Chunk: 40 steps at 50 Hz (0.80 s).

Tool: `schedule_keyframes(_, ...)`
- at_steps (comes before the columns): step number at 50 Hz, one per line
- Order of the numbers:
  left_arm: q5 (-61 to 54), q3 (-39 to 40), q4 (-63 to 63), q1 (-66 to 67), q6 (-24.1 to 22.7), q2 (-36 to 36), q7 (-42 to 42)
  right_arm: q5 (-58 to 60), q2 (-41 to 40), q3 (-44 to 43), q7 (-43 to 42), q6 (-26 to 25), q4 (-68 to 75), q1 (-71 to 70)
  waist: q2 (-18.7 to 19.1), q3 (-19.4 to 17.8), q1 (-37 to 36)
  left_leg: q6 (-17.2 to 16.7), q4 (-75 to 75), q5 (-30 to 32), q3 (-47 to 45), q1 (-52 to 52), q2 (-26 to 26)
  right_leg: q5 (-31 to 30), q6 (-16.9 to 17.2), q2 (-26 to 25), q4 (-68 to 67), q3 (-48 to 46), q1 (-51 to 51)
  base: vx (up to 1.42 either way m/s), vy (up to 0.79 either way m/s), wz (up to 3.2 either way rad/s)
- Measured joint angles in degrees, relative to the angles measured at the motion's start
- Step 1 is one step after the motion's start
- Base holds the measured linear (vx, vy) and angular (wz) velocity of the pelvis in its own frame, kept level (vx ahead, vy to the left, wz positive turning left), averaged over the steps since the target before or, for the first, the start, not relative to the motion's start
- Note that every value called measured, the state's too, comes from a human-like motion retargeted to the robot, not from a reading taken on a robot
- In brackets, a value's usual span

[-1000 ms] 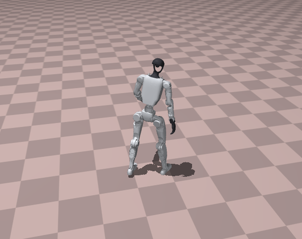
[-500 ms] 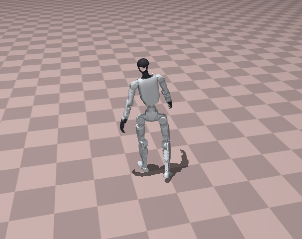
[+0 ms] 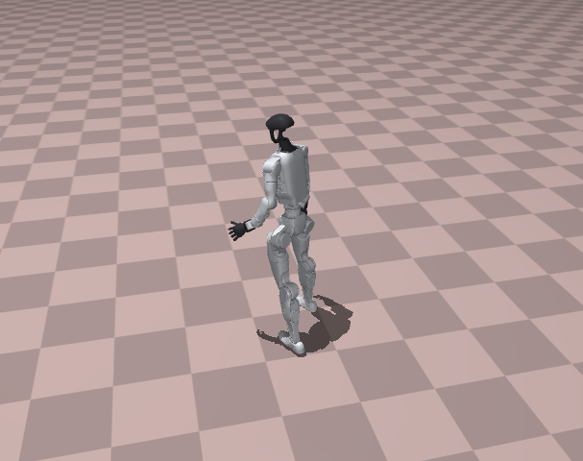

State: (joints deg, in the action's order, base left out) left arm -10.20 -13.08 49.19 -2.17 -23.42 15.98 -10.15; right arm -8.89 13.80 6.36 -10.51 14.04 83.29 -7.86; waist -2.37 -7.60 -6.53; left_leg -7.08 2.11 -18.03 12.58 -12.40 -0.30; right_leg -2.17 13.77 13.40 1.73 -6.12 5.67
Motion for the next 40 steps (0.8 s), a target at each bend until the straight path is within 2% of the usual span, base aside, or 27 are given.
schedule_keyframes(3,-1.8,3.1,8.0,0.0,2.1,-1.9,-1.7,-1.9,1.1,-0.4,-2.3,-0.3,3.2,-7.4,0.8,-0.6,-0.7,-0.7,-5.0,-1.7,-14.0,2.2,0.6,3.4,-1.0,-0.1,-2.5,-2.0,-0.8,0.38,-0.18,0.49)
schedule_keyframes(5,-2.3,3.7,11.9,1.6,3.7,-2.5,-0.7,-2.3,1.8,-0.6,-3.8,-0.8,4.4,-10.8,0.9,-0.7,-0.7,0.0,-7.7,-3.3,-24.4,4.7,0.9,5.2,-1.1,0.5,-4.2,-4.3,-1.4,0.35,-0.13,1.03)
schedule_keyframes(7,-2.1,3.5,15.4,2.8,6.9,-2.3,3.3,-0.5,2.3,-1.5,-3.2,-3.4,5.1,-13.7,-0.1,-0.9,-1.4,3.7,-6.0,-2.3,-32.0,6.9,-0.7,6.3,-0.8,2.1,-5.6,-6.6,-1.6,0.31,-0.11,1.05)
schedule_keyframes(8,-3.7,3.8,17.2,2.6,7.9,-2.0,6.1,2.0,2.6,-2.8,-2.6,-4.8,5.4,-15.5,0.2,-1.1,-2.8,5.2,-1.0,0.1,-34.2,6.6,-1.1,6.6,-1.1,1.5,-6.1,-7.2,-1.5,0.31,-0.10,0.92)
schedule_keyframes(10,2.5,3.4,21.4,3.8,8.3,-0.9,10.5,-2.4,2.6,-1.9,-2.3,-2.5,4.5,-16.5,-0.1,-1.3,-4.2,4.3,-3.4,-0.3,-37.3,10.5,-0.8,10.4,-1.6,2.9,-13.3,-10.9,-0.5,0.32,-0.08,1.10)
schedule_keyframes(11,1.3,3.9,22.9,3.7,9.4,-0.6,11.3,0.1,2.9,-2.6,-1.8,-3.8,4.4,-17.4,-0.3,-1.4,-6.0,6.4,0.4,3.1,-36.8,11.3,-1.3,9.3,-1.7,2.0,-10.3,-11.3,-1.8,0.29,-0.09,0.99)
schedule_keyframes(13,1.2,4.6,26.2,3.8,10.3,0.3,11.8,0.6,3.1,-2.0,-1.7,-3.9,3.2,-18.5,-1.2,-1.7,-9.2,8.5,2.9,7.6,-38.0,13.8,-1.2,8.6,-2.2,1.3,-8.1,-12.8,-3.7,0.29,-0.07,0.75)
schedule_keyframes(15,3.1,6.3,29.9,4.1,9.4,1.0,9.8,-3.6,2.7,1.4,-2.5,-0.7,0.8,-18.9,-2.9,-1.7,-12.1,10.1,2.9,10.4,-43.0,16.3,-0.7,8.7,-2.6,1.4,-7.9,-14.3,-4.7,0.33,-0.03,0.66)
schedule_keyframes(19,-5.0,11.6,37.6,5.1,9.3,2.1,8.8,-0.7,1.9,5.7,-3.8,0.0,-4.5,-19.0,-6.6,-1.4,-16.0,7.4,2.9,11.1,-52.6,17.4,0.8,9.0,-2.4,0.7,-6.2,-16.2,-7.5,0.39,0.05,0.36)
schedule_keyframes(22,-6.7,13.9,43.0,5.9,9.2,2.7,9.5,-3.9,0.6,7.4,-3.2,1.8,-8.5,-17.8,-9.3,-0.5,-16.0,7.9,1.7,8.5,-51.4,16.3,0.9,8.7,-2.5,0.8,-5.8,-17.4,-10.0,0.43,0.14,0.41)
schedule_keyframes(23,-4.1,14.7,44.8,6.1,10.5,2.8,10.4,-6.3,0.2,7.1,-1.9,1.6,-9.3,-16.8,-9.5,-0.3,-14.9,4.5,-1.9,5.7,-51.1,16.4,2.2,9.2,-3.0,0.6,-6.6,-18.6,-11.3,0.45,0.18,0.64)
schedule_keyframes(24,-5.0,14.2,45.6,5.6,11.5,2.8,11.6,-6.3,-0.3,6.4,-0.8,0.8,-9.7,-16.1,-9.5,0.0,-14.7,4.0,-0.7,5.7,-50.1,15.2,2.5,9.0,-3.9,0.1,-8.1,-18.7,-11.5,0.43,0.18,0.46)
schedule_keyframes(25,-7.6,13.1,45.9,4.9,12.2,2.7,13.0,-5.2,-0.9,5.3,0.1,-0.3,-9.9,-15.4,-9.5,0.3,-14.8,5.0,2.9,7.2,-48.8,13.4,2.3,8.6,-5.1,-0.4,-9.8,-18.2,-11.0,0.40,0.19,0.39)
schedule_keyframes(27,-3.5,11.2,45.8,3.1,12.4,2.6,14.4,-8.5,-1.8,3.8,2.1,0.1,-9.9,-12.5,-9.2,0.7,-13.5,3.9,1.1,5.4,-46.9,12.6,3.5,10.0,-6.5,-1.0,-15.9,-15.9,-9.4,0.40,0.18,0.94)
schedule_keyframes(28,2.2,11.0,45.8,2.0,12.1,2.6,14.5,-11.8,-2.1,3.7,3.4,1.0,-9.7,-10.6,-9.1,0.8,-11.8,2.3,-4.1,2.4,-45.9,14.0,4.7,11.6,-6.5,-1.5,-18.9,-13.5,-8.4,0.40,0.16,1.43)
schedule_keyframes(30,6.7,9.6,44.5,-1.2,11.0,2.5,14.4,-12.4,-2.7,3.6,5.1,1.5,-8.6,-7.0,-9.0,1.4,-9.7,1.6,-7.0,0.5,-43.1,14.5,5.3,13.6,-6.1,-3.5,-23.0,-7.2,-5.0,0.37,0.14,1.42)
schedule_keyframes(33,8.8,7.7,42.2,-9.1,9.8,2.2,12.7,-7.0,-3.5,3.9,6.9,0.5,-5.9,-1.7,-8.7,1.6,-6.2,1.1,-7.1,-0.1,-38.0,14.0,4.2,14.1,-5.8,-5.3,-22.6,-2.4,-1.2,0.35,0.12,1.57)
schedule_keyframes(35,10.6,6.1,40.8,-15.1,10.4,1.4,10.9,-3.2,-3.7,4.6,8.0,-0.8,-3.8,1.7,-8.1,2.0,-2.0,0.4,-7.4,-0.3,-33.2,14.5,3.0,14.0,-6.1,-5.4,-19.2,-2.4,0.7,0.33,0.10,1.94)
schedule_keyframes(37,5.2,4.0,38.6,-22.4,10.4,0.8,10.7,5.0,-4.0,4.1,9.9,-3.4,-1.7,3.5,-7.1,0.2,-0.7,2.2,0.0,2.6,-29.8,9.5,1.8,13.1,-7.1,-6.7,-13.5,-0.3,1.5,0.36,0.02,1.37)
schedule_keyframes(40,6.1,-0.4,35.1,-31.0,10.1,-0.8,9.3,8.5,-3.9,4.5,12.2,-5.0,0.8,7.0,-6.0,-1.7,4.1,2.1,0.2,2.0,-24.4,7.1,0.6,7.8,-5.8,-6.3,-6.1,0.4,2.8,0.38,0.01,1.58)
